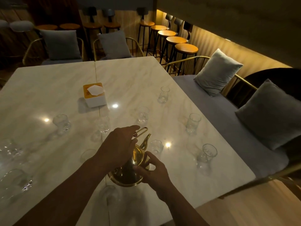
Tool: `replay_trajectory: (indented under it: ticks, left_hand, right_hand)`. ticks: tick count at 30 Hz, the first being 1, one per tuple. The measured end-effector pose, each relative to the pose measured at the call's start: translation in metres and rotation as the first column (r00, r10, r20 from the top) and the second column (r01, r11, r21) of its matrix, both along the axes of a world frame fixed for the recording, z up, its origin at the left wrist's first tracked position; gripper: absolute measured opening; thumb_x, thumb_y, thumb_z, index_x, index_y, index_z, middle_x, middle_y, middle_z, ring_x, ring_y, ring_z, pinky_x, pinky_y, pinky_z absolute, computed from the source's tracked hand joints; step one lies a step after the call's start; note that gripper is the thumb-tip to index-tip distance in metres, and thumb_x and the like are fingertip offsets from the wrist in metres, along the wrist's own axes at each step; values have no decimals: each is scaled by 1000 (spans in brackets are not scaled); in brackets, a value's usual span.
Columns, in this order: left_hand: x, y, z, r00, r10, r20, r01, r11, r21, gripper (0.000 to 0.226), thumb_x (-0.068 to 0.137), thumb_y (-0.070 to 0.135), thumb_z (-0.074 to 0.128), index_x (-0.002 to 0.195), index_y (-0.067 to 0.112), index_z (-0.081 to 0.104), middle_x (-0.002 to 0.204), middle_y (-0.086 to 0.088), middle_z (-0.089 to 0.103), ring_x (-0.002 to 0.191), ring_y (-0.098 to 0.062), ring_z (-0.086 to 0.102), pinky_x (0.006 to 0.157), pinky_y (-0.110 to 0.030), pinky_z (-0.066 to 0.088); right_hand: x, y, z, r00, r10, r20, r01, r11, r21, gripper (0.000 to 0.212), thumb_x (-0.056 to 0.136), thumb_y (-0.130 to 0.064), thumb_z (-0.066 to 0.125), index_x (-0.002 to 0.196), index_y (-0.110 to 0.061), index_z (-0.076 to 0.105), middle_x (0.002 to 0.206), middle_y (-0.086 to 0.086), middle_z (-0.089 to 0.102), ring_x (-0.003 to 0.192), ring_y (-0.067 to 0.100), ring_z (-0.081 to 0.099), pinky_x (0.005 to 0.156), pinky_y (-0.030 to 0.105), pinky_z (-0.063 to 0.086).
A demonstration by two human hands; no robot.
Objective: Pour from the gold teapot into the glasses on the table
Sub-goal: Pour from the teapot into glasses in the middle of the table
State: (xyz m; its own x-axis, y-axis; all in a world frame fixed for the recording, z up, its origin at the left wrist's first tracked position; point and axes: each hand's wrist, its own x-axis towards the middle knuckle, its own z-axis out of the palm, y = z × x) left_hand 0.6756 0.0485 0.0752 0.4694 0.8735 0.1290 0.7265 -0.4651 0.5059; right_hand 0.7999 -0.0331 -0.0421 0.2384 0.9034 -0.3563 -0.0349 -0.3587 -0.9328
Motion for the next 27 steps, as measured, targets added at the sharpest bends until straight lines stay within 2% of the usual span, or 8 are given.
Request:
replay_trajectory:
  ticks: [4, 9, 11, 14, 18, 23, 27]
  left_hand:
    - [11, -8, -5, 1000, 9, -27, -8, 1000, 11, 37, 90, 24, 64, 127, 22, 62, 123, 2, 68, 106, -16, 66, 94, -29, 49]
    - [20, -14, -12, 997, 32, -67, -31, 999, 23, 32, 90, 23, 63, 122, 23, 65, 118, 3, 70, 99, -15, 67, 87, -21, 46]
    - [25, -16, -14, 996, 40, -79, -39, 999, 19, 32, 91, 23, 62, 122, 23, 65, 119, 3, 70, 99, -14, 67, 87, -21, 45]
    - [31, -19, -15, 994, 69, -90, -69, 998, 4, 31, 90, 23, 63, 121, 23, 66, 118, 3, 70, 97, -15, 68, 90, -26, 50]
    - [38, -19, -15, 990, 82, -113, -80, 997, 20, 30, 90, 22, 63, 120, 22, 67, 115, 1, 72, 94, -14, 68, 89, -33, 55]
    - [50, -17, -15, 981, 90, -170, -84, 995, 47, 29, 90, 25, 61, 119, 24, 67, 112, 3, 72, 91, -14, 68, 84, -29, 54]
    - [60, -14, -16, 972, 82, -220, -73, 996, 46, 29, 92, 27, 60, 120, 24, 66, 113, 3, 72, 94, -15, 68, 85, -28, 52]
  right_hand:
    - [10, -13, 1, 998, 19, -55, -20, 1000, -16, 50, 65, -48, 89, 101, -67, 59, 119, -19, 61, 113, 22, 61, 84, 44, 63]
    - [18, -20, -2, 998, 44, -42, -45, 998, -34, 51, 63, -55, 88, 102, -69, 58, 119, -23, 59, 117, 19, 59, 87, 45, 62]
    - [23, -22, -2, 997, 64, -51, -65, 997, -37, 48, 66, -52, 87, 100, -69, 58, 114, -26, 60, 113, 16, 60, 85, 40, 62]
    - [32, -24, 3, 991, 113, -78, -115, 993, -35, 40, 74, -47, 84, 99, -65, 60, 107, -26, 62, 101, 10, 62, 71, 26, 61]
    - [40, -26, 9, 973, 161, -165, -172, 984, -54, 35, 73, -44, 86, 95, -61, 65, 105, -18, 66, 96, 16, 67, 68, 29, 63]
    - [48, -26, 10, 951, 182, -249, -209, 974, -84, 32, 73, -44, 86, 94, -59, 67, 109, -7, 67, 92, 17, 69, 66, 30, 62]
    - [52, -25, 6, 942, 169, -291, -210, 971, -116, 29, 72, -45, 86, 88, -60, 67, 106, -9, 67, 92, 18, 70, 70, 34, 64]
